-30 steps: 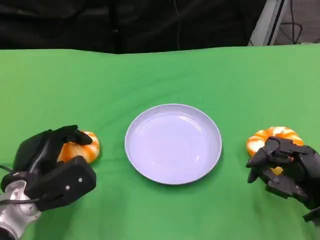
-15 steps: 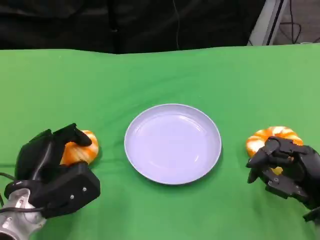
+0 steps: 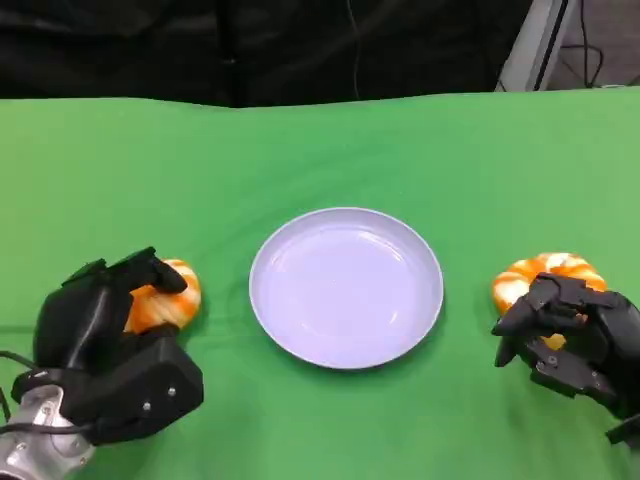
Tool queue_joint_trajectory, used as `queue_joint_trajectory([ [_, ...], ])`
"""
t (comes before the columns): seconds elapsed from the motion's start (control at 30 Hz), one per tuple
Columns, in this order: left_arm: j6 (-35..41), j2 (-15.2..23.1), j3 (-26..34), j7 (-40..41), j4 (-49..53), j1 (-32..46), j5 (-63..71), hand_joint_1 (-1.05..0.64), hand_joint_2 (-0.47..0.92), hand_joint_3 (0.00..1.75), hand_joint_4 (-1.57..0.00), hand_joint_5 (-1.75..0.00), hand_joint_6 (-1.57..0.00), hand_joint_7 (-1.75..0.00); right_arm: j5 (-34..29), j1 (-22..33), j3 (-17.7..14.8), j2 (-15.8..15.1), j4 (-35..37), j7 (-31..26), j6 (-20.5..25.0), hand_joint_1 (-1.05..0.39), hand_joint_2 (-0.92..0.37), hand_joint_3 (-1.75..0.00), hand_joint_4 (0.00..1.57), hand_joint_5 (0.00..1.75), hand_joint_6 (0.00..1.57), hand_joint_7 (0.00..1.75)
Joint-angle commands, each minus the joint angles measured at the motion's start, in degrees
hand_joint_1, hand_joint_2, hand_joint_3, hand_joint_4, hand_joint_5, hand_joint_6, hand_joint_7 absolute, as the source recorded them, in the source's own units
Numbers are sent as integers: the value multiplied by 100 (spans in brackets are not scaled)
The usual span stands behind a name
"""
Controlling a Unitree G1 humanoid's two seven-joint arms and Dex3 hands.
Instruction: Grasp the bread from the table and place it into the plate.
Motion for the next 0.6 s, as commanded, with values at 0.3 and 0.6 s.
queue_joint_trajectory([
  [0.3,-279,225,65,300,-1100,435,175,-10,92,32,-66,-156,-73,-119,66,31,-35,-68,-3,-7,20,7,-88,-57,82,144,88,101],
  [0.6,-196,282,162,282,-1784,681,279,-10,92,33,-63,-160,-71,-123,25,17,-21,-72,10,-51,-11,6,-89,-56,82,144,89,101],
])
